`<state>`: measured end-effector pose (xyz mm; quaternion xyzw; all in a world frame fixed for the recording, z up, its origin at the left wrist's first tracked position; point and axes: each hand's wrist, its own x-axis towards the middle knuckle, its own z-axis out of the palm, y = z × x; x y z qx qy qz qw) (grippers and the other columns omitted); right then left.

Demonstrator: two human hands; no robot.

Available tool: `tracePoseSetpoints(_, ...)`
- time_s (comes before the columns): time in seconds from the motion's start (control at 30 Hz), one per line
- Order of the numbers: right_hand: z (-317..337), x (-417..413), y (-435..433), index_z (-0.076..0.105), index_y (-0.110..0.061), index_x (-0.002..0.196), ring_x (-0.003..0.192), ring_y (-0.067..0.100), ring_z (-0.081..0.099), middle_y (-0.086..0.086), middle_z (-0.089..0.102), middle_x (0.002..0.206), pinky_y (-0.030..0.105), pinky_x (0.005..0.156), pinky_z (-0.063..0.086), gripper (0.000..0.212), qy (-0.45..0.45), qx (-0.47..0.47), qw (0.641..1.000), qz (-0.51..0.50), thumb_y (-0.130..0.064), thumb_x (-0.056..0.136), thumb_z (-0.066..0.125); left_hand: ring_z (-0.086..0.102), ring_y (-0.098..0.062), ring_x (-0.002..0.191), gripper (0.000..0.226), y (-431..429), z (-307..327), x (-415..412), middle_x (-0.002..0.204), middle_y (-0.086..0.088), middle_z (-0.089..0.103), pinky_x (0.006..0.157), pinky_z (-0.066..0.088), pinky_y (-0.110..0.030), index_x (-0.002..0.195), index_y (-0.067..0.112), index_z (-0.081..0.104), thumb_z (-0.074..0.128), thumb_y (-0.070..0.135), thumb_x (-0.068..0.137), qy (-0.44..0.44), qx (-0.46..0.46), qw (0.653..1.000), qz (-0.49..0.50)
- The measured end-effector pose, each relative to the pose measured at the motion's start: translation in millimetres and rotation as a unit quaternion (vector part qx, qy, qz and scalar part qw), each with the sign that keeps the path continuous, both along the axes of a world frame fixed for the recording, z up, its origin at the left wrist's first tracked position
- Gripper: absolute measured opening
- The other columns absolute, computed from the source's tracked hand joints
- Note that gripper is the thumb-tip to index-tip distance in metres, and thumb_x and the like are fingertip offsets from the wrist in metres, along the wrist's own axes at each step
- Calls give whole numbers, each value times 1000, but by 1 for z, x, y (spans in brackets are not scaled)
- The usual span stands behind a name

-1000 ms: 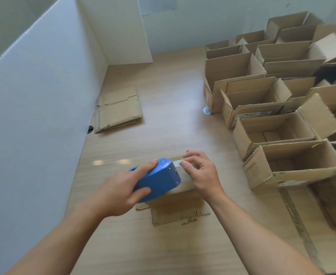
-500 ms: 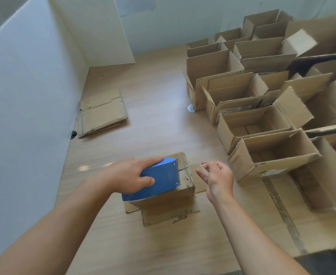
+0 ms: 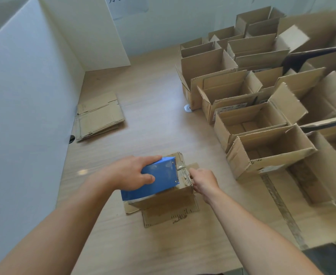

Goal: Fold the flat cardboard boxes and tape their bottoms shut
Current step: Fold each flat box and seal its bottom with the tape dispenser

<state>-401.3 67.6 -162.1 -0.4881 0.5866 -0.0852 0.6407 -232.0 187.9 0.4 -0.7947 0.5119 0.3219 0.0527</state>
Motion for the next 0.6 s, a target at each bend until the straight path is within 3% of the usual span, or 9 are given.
tracePoseSetpoints(0.03,2,-2,0,63,-17,63,76,28,61,5,64,71,51,70,53,34,11,-17,1000,7,-50,54,59,53,-18,105,63,0,0,0,129,5,56,80,43,-30,149,53,24,54,40,95,-2,-2,1000,1)
tracePoseSetpoints(0.07,8,-5,1,67,-20,79,86,26,63,5,66,89,40,76,60,36,21,-26,999,11,-49,59,64,53,-18,105,63,0,-1,1,129,4,56,79,42,-30,149,53,24,54,40,94,-4,-4,1000,1)
tracePoseSetpoints(0.17,15,-16,-1,45,-23,138,116,24,53,5,42,135,35,77,58,65,41,-75,994,72,-39,81,73,52,-18,104,61,0,0,1,126,4,56,77,41,-30,148,52,26,53,39,95,-9,-9,1000,2)
tracePoseSetpoints(0.23,18,-21,-3,50,-25,134,117,19,54,2,46,132,36,96,50,49,1,-195,973,124,-31,89,69,53,-18,102,61,0,2,1,121,6,55,78,44,-31,148,52,27,53,39,94,-6,-11,1000,0)
tracePoseSetpoints(0.33,31,-24,-1,61,-30,110,101,1,58,-7,59,113,27,86,49,20,-99,-280,944,141,-18,94,63,55,-17,100,61,-2,2,0,117,6,58,82,49,-33,145,53,31,53,37,91,-13,-17,1000,4)
tracePoseSetpoints(0.4,40,-28,-4,59,-34,122,113,-3,54,-14,57,123,24,91,48,37,-137,-305,918,214,-12,92,62,54,-17,97,60,-2,2,0,110,6,58,78,48,-31,143,53,36,53,36,89,-18,-26,999,12)
tracePoseSetpoints(0.47,46,-32,-12,38,-32,148,138,-4,33,-20,36,148,20,111,33,71,-129,-324,871,347,-14,86,68,53,-17,93,59,-3,2,1,103,7,56,72,44,-29,142,52,39,54,37,86,-21,-37,999,17)
tracePoseSetpoints(0.53,50,-29,-24,10,-29,158,148,-4,3,-23,7,157,16,118,9,101,-87,-336,817,461,-29,82,77,52,-16,91,62,-2,3,2,102,7,57,68,40,-28,140,54,41,52,44,80,-26,-43,999,18)
tracePoseSetpoints(0.6,51,-23,-32,0,-27,158,148,-3,-7,-22,-3,159,17,119,4,115,-62,-358,789,496,-44,77,81,53,-16,91,70,-2,1,3,102,6,58,68,41,-29,138,55,42,43,49,69,-23,-41,999,24)
